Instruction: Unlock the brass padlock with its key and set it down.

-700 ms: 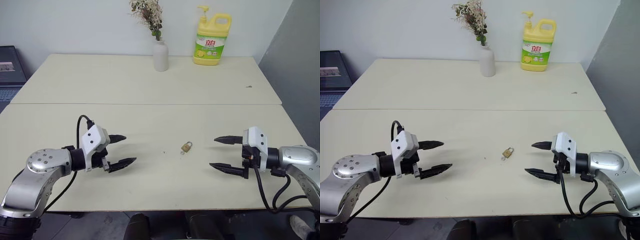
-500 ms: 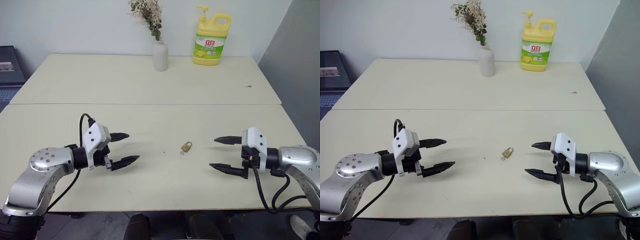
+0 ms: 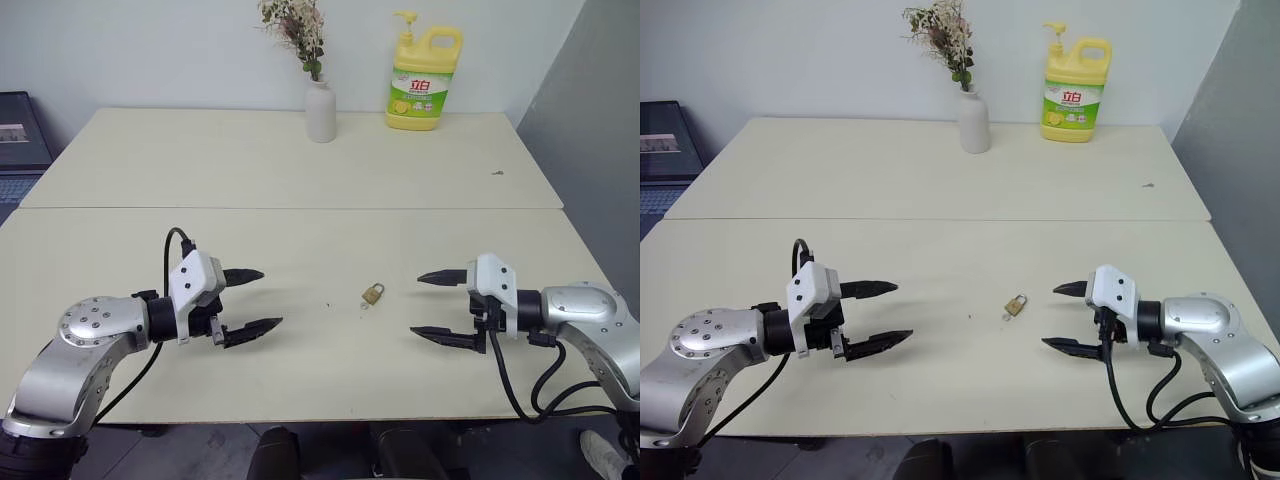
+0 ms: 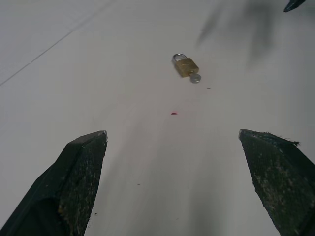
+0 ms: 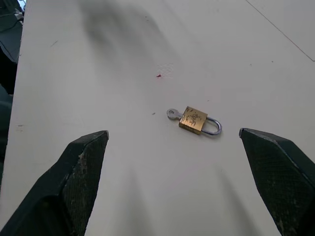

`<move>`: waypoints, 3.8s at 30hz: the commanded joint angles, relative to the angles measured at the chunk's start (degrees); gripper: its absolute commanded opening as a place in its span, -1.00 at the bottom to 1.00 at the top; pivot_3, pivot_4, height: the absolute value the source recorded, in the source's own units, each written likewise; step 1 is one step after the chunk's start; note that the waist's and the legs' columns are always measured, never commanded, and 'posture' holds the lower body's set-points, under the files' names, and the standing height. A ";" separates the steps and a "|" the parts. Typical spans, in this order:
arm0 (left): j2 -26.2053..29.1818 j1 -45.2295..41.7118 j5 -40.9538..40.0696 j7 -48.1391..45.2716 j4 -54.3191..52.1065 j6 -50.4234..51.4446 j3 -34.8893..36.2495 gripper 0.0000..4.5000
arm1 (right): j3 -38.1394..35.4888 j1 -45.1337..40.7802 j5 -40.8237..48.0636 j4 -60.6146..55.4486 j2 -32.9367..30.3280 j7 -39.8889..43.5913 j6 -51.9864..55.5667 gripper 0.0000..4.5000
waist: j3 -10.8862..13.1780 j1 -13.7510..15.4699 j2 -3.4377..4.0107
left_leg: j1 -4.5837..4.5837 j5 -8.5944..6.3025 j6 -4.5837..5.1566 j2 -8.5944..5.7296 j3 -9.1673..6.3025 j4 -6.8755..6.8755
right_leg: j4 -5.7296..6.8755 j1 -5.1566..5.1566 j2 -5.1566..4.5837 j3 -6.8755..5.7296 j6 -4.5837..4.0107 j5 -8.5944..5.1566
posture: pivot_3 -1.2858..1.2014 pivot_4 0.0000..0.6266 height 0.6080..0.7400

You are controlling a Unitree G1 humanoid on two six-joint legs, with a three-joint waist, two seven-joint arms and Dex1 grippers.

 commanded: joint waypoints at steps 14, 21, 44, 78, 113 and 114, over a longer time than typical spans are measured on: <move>4.66 -1.84 -4.27 -8.43 -2.50 1.26 -1.17 1.00 | 15.51 -19.86 -12.55 12.98 -0.35 12.72 -4.26 0.99 | 0.03 -0.14 0.04 | 0.01 0.00 0.00 0.01 0.05 0.01 | 0.03 -0.07 0.01 0.00 -0.01 -0.01 | 0.03 -0.52 1.00; 3.45 -4.97 -2.95 -8.46 -0.75 -0.43 -3.68 1.00 | 26.84 -38.44 -24.61 35.92 9.55 20.52 -19.30 0.99 | 0.09 -0.57 0.08 | -0.08 0.00 0.01 0.02 0.11 0.03 | 0.07 -0.18 0.01 0.05 -0.06 -0.01 | 0.03 -0.52 1.00; 3.87 -4.20 -1.83 -9.00 -0.39 -2.42 -4.60 1.00 | 32.44 -49.17 -35.77 60.20 23.25 28.57 -39.33 0.99 | 0.12 0.00 0.13 | -0.17 0.00 0.02 0.04 0.10 0.05 | 0.24 -0.28 -0.01 -0.06 -0.42 0.13 | 0.03 -0.52 1.00; 2.23 -6.89 -1.07 -8.17 3.87 -1.26 -5.50 1.00 | 18.18 -28.23 -31.24 23.86 17.21 14.42 3.38 -0.58 | 0.11 0.06 0.13 | -0.16 0.00 0.02 0.05 0.02 0.03 | 0.29 -0.28 0.03 -0.09 -0.41 0.11 | 0.03 -0.52 1.00; -2.26 -17.85 -5.55 -2.85 6.49 8.96 -6.32 1.00 | 15.33 -10.20 -40.17 -9.26 12.92 -15.52 -1.81 -0.58 | 0.11 0.06 0.12 | -0.26 0.00 0.01 0.01 -0.08 0.05 | 0.25 -0.31 0.05 -0.09 -0.12 -0.06 | 0.03 -0.52 1.00; -2.38 -18.24 -5.66 -2.84 6.39 9.07 -6.37 1.00 | 15.39 -9.18 -42.09 -9.83 12.54 -17.47 -4.00 -0.58 | 0.11 0.06 0.11 | -0.28 0.00 0.00 0.00 -0.08 0.05 | 0.25 -0.31 0.04 -0.09 -0.12 -0.06 | 0.03 -0.52 1.00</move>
